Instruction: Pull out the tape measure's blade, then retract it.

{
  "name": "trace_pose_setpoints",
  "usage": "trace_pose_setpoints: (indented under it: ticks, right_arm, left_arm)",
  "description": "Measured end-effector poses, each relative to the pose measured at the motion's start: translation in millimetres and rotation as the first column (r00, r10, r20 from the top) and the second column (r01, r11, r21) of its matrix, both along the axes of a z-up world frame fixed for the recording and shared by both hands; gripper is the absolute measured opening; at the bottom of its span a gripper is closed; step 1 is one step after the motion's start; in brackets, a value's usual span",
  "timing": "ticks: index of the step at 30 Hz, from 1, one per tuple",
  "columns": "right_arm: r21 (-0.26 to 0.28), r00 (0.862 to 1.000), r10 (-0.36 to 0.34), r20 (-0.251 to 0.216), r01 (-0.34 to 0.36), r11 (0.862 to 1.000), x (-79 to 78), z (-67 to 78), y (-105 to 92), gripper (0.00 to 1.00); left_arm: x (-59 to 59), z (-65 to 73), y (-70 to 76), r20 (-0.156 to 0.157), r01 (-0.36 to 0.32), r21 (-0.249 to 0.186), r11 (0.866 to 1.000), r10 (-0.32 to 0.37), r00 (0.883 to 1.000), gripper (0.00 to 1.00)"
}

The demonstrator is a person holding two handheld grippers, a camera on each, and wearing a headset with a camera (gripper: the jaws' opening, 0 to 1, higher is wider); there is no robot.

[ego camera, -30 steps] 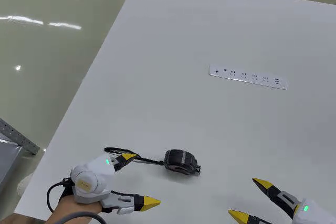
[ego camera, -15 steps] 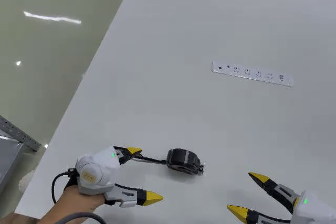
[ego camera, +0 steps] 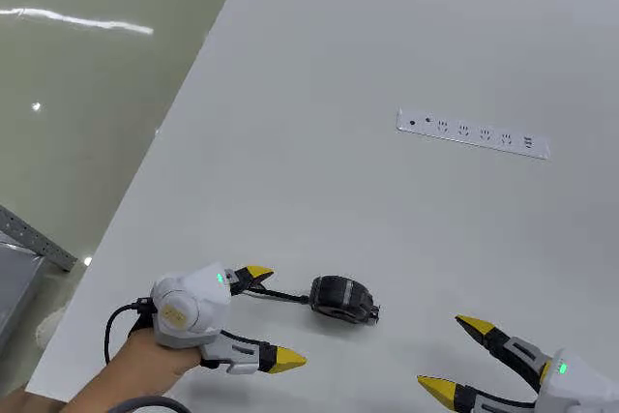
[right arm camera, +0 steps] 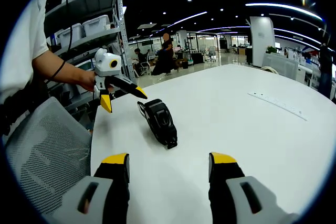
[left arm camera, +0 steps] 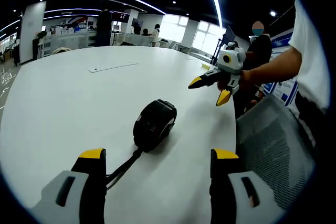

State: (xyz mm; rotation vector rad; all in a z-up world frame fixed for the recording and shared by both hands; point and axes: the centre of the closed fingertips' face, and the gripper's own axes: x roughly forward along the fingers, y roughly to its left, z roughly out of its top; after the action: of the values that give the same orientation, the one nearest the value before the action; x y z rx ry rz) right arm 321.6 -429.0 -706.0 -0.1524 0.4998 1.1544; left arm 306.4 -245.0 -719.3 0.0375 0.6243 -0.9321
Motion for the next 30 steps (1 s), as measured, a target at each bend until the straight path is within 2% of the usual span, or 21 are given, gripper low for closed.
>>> trace_pose_setpoints:
  ticks: [13, 20, 30]
  right_arm:
    - [0.009, 1.0, 0.02, -0.01, -0.019, 1.0, 4.4, -1.1, 5.6, 0.6]
    - [0.004, 0.999, 0.034, -0.02, -0.034, 0.999, 5.5, -7.2, 7.8, 0.59]
    - [0.025, 0.999, 0.04, -0.02, -0.04, 0.999, 12.4, -8.9, 14.1, 0.57]
  left_arm:
    - [8.3, -6.7, -2.5, -0.003, 0.031, 0.021, 0.999, -0.031, 1.0, 0.78]
    - [13.2, -12.5, -7.2, -0.009, 0.051, 0.026, 0.998, -0.05, 0.999, 0.76]
    - [20.5, -16.7, -13.3, 0.004, 0.082, 0.034, 0.996, -0.082, 0.997, 0.72]
